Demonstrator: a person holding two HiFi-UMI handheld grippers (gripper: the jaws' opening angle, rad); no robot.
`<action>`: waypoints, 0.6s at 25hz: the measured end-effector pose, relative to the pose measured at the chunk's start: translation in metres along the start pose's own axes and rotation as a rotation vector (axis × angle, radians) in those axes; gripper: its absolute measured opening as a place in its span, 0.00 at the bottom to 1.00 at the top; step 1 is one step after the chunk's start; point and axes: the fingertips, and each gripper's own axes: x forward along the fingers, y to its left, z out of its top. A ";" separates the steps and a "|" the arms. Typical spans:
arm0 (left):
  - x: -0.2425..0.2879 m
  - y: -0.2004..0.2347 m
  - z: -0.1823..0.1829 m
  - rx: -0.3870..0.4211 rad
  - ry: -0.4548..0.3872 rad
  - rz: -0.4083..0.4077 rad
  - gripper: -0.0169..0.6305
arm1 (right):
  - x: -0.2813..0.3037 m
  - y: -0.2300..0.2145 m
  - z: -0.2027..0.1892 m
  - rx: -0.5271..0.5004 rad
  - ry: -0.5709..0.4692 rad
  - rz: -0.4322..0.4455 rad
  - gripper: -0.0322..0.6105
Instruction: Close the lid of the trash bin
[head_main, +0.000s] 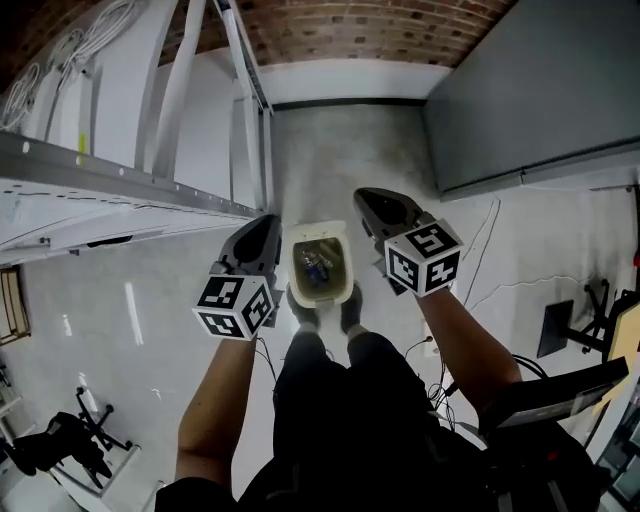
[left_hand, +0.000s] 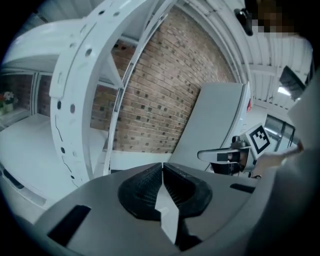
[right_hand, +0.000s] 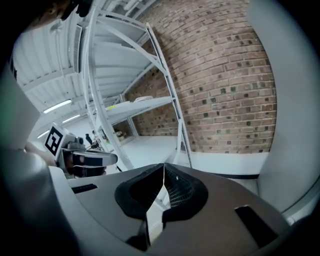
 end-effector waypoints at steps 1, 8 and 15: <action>0.009 0.008 -0.007 0.000 0.020 -0.004 0.02 | 0.011 -0.004 -0.007 0.009 0.015 -0.006 0.06; 0.079 0.054 -0.081 -0.029 0.225 -0.023 0.02 | 0.077 -0.034 -0.081 0.054 0.167 -0.021 0.06; 0.126 0.086 -0.171 -0.056 0.428 -0.027 0.03 | 0.118 -0.046 -0.180 0.124 0.337 -0.018 0.06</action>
